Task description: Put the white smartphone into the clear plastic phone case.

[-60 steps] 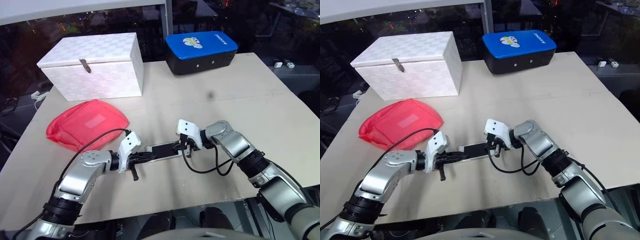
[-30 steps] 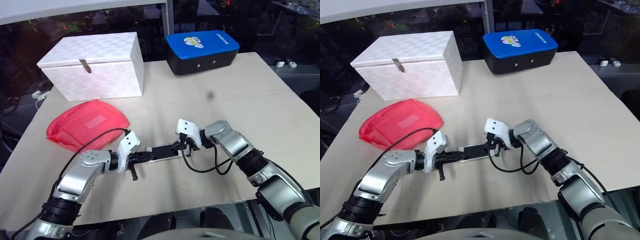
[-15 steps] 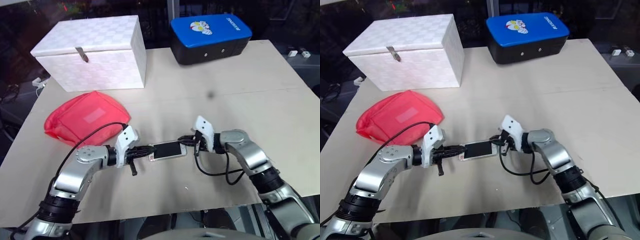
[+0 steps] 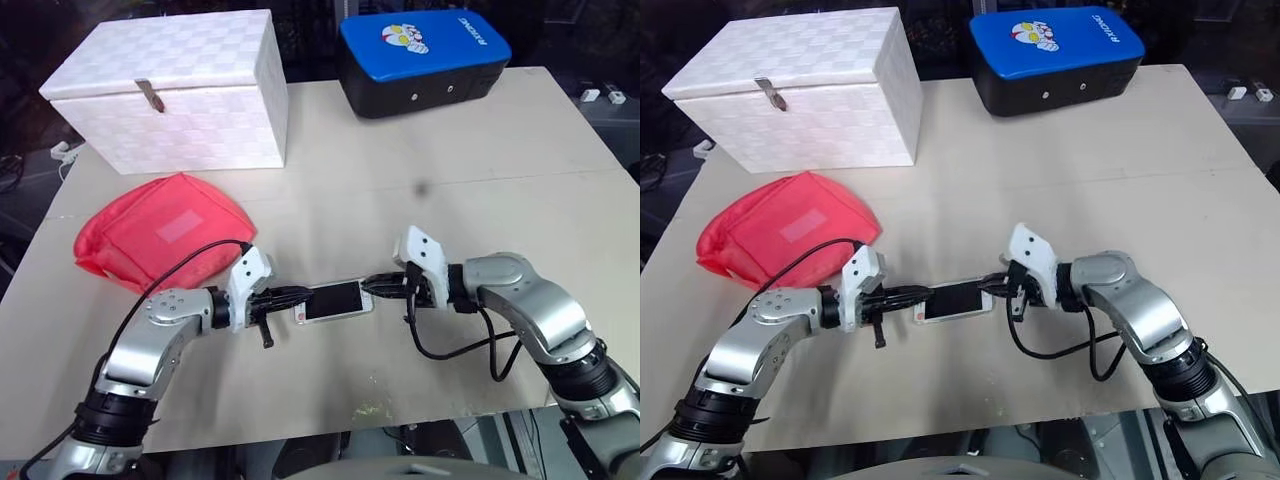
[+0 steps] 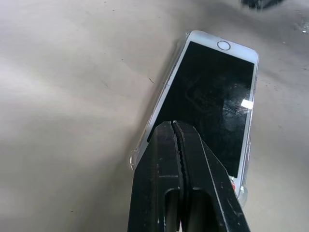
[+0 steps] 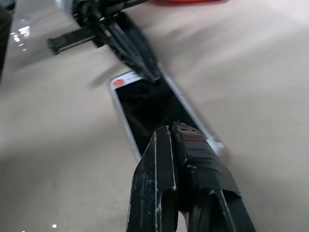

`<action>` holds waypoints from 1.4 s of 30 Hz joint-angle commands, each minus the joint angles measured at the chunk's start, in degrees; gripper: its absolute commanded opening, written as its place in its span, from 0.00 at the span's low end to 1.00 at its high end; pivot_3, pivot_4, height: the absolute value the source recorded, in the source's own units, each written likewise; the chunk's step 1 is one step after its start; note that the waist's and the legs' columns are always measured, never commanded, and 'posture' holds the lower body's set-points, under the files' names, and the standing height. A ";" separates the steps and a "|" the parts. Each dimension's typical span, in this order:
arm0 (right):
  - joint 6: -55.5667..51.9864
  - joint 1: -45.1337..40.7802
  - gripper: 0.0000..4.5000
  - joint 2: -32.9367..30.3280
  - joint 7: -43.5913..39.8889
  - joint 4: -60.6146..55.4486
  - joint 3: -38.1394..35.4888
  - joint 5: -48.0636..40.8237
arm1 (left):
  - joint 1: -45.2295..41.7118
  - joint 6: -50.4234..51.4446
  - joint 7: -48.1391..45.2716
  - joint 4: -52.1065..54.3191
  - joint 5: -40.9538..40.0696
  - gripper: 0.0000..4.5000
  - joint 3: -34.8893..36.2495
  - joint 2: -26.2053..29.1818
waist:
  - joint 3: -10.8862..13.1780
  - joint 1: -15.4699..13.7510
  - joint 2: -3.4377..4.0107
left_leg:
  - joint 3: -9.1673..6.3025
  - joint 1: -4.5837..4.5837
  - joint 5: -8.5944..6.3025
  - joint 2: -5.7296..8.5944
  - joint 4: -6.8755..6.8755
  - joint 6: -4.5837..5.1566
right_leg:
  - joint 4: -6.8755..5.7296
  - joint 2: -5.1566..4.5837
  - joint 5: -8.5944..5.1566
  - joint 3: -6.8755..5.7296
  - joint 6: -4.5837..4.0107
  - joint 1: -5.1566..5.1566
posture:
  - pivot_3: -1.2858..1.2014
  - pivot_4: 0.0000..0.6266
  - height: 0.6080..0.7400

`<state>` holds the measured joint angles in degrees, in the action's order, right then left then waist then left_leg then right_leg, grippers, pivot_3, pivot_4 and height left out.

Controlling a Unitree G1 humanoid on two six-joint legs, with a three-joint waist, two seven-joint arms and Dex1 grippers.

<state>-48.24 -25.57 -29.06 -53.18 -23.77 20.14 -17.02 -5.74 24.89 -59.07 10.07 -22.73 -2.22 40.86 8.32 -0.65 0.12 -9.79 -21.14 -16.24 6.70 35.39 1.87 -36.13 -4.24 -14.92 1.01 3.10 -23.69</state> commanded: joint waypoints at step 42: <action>11.48 -8.02 0.00 2.75 -5.77 17.25 11.35 12.98 | 1.11 4.82 2.19 -2.97 -8.26 0.01 10.51 -1.70 | -1.17 -0.05 -0.04 | -0.11 0.84 -0.02 0.07 0.90 -0.01 | -0.70 0.03 0.04 -0.12 -0.05 0.87 | 0.52 0.24 1.00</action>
<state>-35.62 -34.98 -25.83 -60.01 -6.79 32.00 -4.05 -3.39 28.77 -57.83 6.71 -28.27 4.84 39.45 7.15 -0.70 0.09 -9.90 -20.40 -16.25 6.78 36.30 1.86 -36.84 -4.21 -14.87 0.90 3.05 -22.94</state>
